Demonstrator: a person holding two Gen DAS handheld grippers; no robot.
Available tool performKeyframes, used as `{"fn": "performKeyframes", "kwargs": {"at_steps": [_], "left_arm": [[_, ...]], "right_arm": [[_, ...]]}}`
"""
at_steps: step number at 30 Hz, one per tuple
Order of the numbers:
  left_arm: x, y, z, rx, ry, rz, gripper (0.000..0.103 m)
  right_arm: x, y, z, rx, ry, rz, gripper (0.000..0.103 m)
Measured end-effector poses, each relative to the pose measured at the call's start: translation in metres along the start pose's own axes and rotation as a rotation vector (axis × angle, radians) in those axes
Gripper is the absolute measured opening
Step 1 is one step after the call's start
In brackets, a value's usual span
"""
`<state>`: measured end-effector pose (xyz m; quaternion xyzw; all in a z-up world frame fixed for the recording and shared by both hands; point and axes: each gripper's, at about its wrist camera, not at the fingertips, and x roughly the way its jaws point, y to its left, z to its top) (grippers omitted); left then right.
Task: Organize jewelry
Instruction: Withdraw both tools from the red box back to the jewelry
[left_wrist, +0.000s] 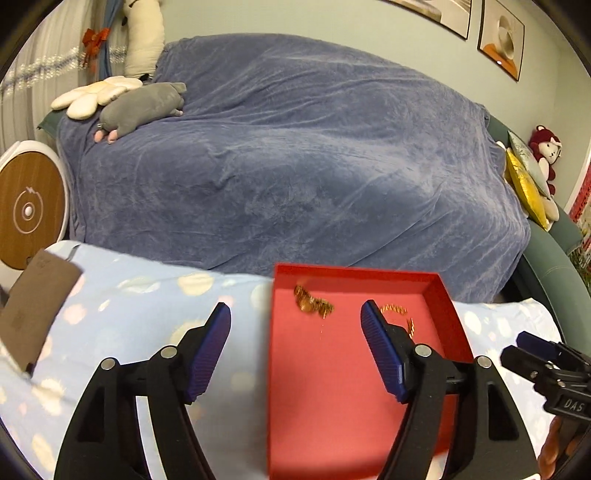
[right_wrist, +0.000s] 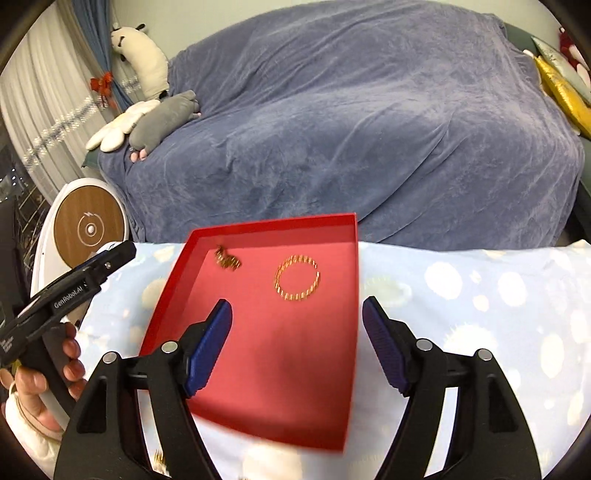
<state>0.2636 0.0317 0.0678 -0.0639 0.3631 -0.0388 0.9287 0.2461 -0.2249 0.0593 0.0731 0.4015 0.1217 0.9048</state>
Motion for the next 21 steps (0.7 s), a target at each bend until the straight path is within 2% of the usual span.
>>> {"fn": "performKeyframes", "kwargs": {"at_steps": [6,9,12,15,21], "left_arm": [[-0.065,0.008,-0.060,0.056,0.004,0.041,0.076],[-0.079,0.011,-0.093,0.058,0.061,0.041,0.076],[-0.089,0.014,-0.124,0.042,0.089,0.051,0.076],[-0.093,0.012,-0.153,0.037,0.113,0.064,0.076],[-0.086,-0.001,-0.185,0.100,0.136,0.046,0.076]], "right_arm": [[-0.062,0.009,-0.070,-0.027,-0.020,-0.026,0.074],[-0.081,0.009,-0.106,-0.017,-0.024,-0.041,0.074],[-0.085,0.007,-0.137,0.013,0.023,-0.008,0.074],[-0.086,0.005,-0.163,0.023,0.045,-0.017,0.074],[-0.068,0.007,-0.185,-0.029,0.086,-0.054,0.072]]}}
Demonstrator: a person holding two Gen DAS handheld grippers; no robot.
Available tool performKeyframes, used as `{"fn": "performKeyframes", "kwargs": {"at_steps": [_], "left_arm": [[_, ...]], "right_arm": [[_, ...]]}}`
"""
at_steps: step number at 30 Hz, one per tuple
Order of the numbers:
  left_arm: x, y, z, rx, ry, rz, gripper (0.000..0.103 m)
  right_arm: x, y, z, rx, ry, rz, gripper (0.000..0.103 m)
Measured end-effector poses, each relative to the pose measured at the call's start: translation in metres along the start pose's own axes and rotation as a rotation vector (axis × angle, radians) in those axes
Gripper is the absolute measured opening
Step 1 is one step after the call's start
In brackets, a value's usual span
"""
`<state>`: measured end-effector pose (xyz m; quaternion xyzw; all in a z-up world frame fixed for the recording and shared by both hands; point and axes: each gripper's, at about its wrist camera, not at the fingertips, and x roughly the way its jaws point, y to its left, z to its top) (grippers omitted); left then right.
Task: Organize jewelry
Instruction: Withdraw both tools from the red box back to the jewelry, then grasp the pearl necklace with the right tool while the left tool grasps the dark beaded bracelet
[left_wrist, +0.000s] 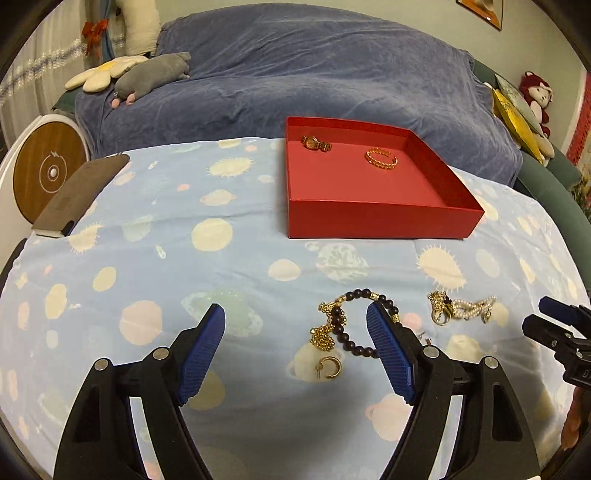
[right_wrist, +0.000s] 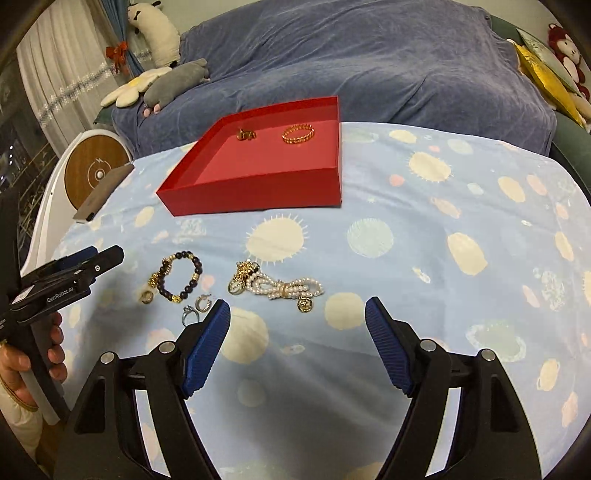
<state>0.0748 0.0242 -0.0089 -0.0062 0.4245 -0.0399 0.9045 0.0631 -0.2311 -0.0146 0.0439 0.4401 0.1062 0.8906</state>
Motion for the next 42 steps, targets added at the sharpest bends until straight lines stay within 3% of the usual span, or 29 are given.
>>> {"fn": "performKeyframes", "kwargs": {"at_steps": [9,17,22,29,34,38,42], "left_arm": [[0.008,-0.002,-0.001,-0.008,0.025,-0.039,0.076],[0.012,-0.001,-0.004,0.005,0.041,-0.048,0.076],[0.015,0.001,-0.009,0.011,0.057,-0.057,0.076],[0.017,0.005,-0.013,0.005,0.075,-0.065,0.076],[0.019,0.008,-0.013,-0.011,0.087,-0.071,0.076],[0.020,0.008,-0.015,-0.008,0.091,-0.076,0.076],[0.020,0.009,-0.016,-0.009,0.094,-0.087,0.076]], "right_arm": [[0.029,0.013,0.004,-0.088,0.017,0.010,0.071],[0.053,0.017,0.015,-0.121,0.052,0.088,0.071],[0.065,0.020,0.011,-0.147,0.089,0.079,0.061],[0.063,0.027,0.006,-0.198,0.131,0.070,0.059],[0.061,0.034,0.008,-0.239,0.088,0.055,0.059],[0.070,0.032,0.010,-0.234,0.106,0.050,0.059],[0.066,0.031,0.009,-0.240,0.115,0.040,0.029]]}}
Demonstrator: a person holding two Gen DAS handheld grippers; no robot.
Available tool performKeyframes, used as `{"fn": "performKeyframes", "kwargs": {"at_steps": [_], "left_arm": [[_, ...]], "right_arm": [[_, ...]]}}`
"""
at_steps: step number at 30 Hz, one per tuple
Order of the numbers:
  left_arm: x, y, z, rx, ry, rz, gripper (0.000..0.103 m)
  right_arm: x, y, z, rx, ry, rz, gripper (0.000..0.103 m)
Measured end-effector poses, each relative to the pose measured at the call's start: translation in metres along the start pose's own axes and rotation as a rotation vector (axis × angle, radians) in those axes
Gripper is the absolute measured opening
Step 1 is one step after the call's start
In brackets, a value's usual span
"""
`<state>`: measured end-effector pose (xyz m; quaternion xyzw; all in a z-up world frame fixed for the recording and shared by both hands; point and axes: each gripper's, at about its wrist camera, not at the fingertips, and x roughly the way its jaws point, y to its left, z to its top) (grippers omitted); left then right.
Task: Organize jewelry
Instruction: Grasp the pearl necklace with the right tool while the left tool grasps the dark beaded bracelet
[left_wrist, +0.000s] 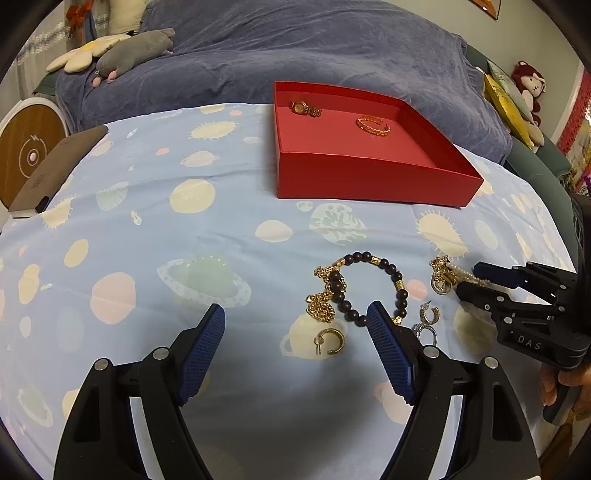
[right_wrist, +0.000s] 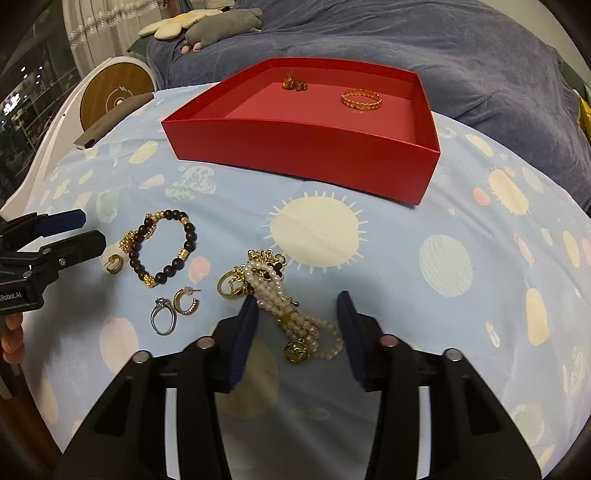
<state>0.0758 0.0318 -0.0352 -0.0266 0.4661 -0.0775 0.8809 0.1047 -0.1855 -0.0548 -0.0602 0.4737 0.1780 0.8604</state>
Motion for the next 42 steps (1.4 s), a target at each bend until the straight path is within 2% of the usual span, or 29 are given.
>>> {"fn": "performKeyframes", "kwargs": {"at_steps": [1,14,16,17,22,30,39,40,42], "left_arm": [[0.000,0.000,0.000,-0.001,0.001,-0.005,0.076],[0.006,-0.022,-0.002,0.050,0.000,-0.037,0.076],[0.008,-0.026,0.000,0.054,-0.002,-0.048,0.070],[0.009,-0.028,0.000,0.055,-0.007,-0.053,0.064],[0.009,-0.043,0.007,0.089,-0.040,-0.058,0.062],[0.031,-0.044,0.006,0.092,-0.008,-0.023,0.028],[0.034,-0.042,0.002,0.097,-0.008,0.008,0.025],[0.033,-0.042,0.001,0.096,-0.012,0.006,0.022],[0.033,-0.039,0.001,0.087,-0.012,-0.013,0.006]], "right_arm": [[-0.001,-0.002,0.000,0.015,0.009,0.004,0.013],[-0.021,-0.007,-0.005,0.101,-0.005,0.013,0.012],[-0.023,-0.009,-0.007,0.108,-0.004,0.011,0.012],[-0.024,-0.010,-0.007,0.114,-0.004,0.012,0.012],[-0.029,-0.016,-0.005,0.144,-0.015,0.013,0.012],[-0.030,-0.021,-0.007,0.159,-0.015,0.019,0.012],[-0.028,-0.015,-0.005,0.151,-0.017,0.026,0.012],[-0.028,-0.016,-0.006,0.152,-0.016,0.026,0.012],[-0.028,-0.015,-0.005,0.152,-0.015,0.027,0.012]]}}
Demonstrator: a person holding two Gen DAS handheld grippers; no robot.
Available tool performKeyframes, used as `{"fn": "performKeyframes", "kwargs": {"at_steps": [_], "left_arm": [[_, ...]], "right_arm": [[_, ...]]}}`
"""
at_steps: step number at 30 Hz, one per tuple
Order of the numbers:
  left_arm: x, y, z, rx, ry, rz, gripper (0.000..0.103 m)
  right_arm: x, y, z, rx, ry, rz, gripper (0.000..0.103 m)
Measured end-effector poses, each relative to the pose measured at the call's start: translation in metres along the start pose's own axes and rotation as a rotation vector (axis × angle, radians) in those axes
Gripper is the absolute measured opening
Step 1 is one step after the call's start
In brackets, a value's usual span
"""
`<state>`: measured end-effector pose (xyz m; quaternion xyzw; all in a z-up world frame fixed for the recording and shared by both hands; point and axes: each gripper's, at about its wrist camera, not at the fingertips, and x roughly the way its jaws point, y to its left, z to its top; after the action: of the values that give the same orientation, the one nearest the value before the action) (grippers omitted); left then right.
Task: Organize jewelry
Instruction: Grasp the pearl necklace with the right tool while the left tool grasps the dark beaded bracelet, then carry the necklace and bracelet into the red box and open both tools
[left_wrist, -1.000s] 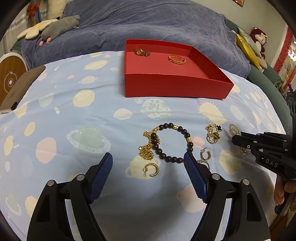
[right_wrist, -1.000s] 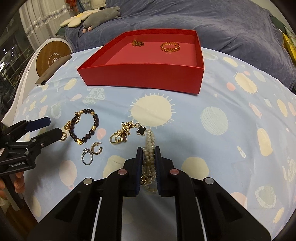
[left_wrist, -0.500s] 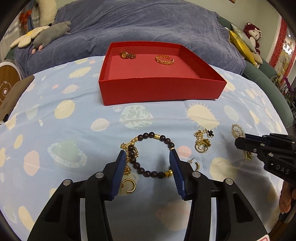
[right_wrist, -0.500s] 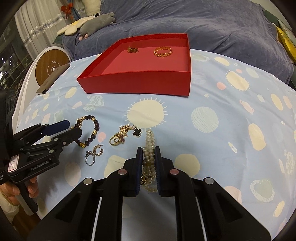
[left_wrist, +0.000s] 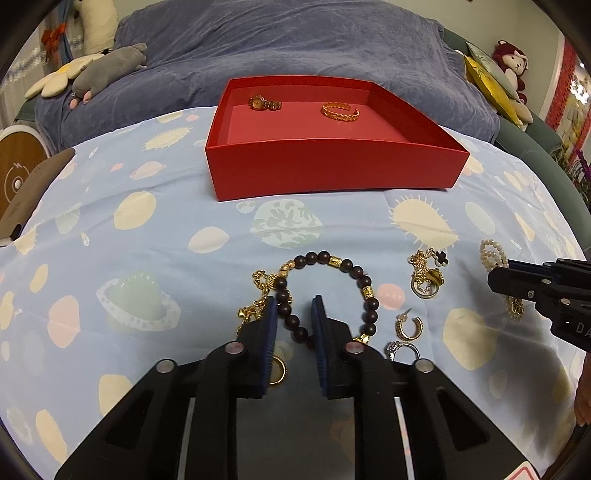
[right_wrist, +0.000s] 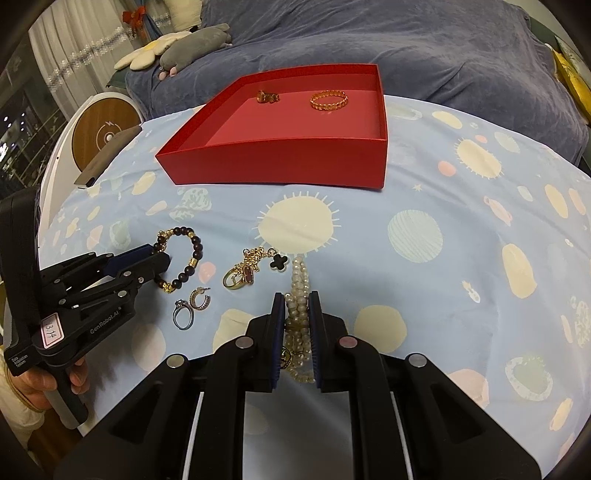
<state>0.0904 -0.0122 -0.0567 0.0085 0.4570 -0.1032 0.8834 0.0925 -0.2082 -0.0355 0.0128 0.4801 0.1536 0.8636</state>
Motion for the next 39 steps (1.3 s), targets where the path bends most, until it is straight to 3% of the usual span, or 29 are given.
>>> {"fn": "performKeyframes", "kwargs": {"at_steps": [3,7,24,31,39], "left_arm": [[-0.001,0.003,0.000,-0.025,0.014,-0.047,0.005],[-0.006,-0.002,-0.001,-0.010,0.005,-0.056,0.005],[-0.074,-0.023,0.028,0.021,-0.139,-0.193,0.005],[-0.097,-0.024,0.065,0.017,-0.204,-0.207,0.005],[-0.089,-0.020,0.137,0.046,-0.275,-0.169,0.005]], "right_arm": [[0.000,0.000,0.000,-0.002,-0.004,0.001,0.012],[0.000,-0.001,0.000,0.004,-0.004,0.000,0.012],[-0.031,0.003,0.014,0.016,-0.100,0.034,0.012],[-0.054,0.003,0.041,0.015,-0.164,0.045,0.012],[-0.045,-0.005,0.105,0.013,-0.191,0.045,0.012]]}}
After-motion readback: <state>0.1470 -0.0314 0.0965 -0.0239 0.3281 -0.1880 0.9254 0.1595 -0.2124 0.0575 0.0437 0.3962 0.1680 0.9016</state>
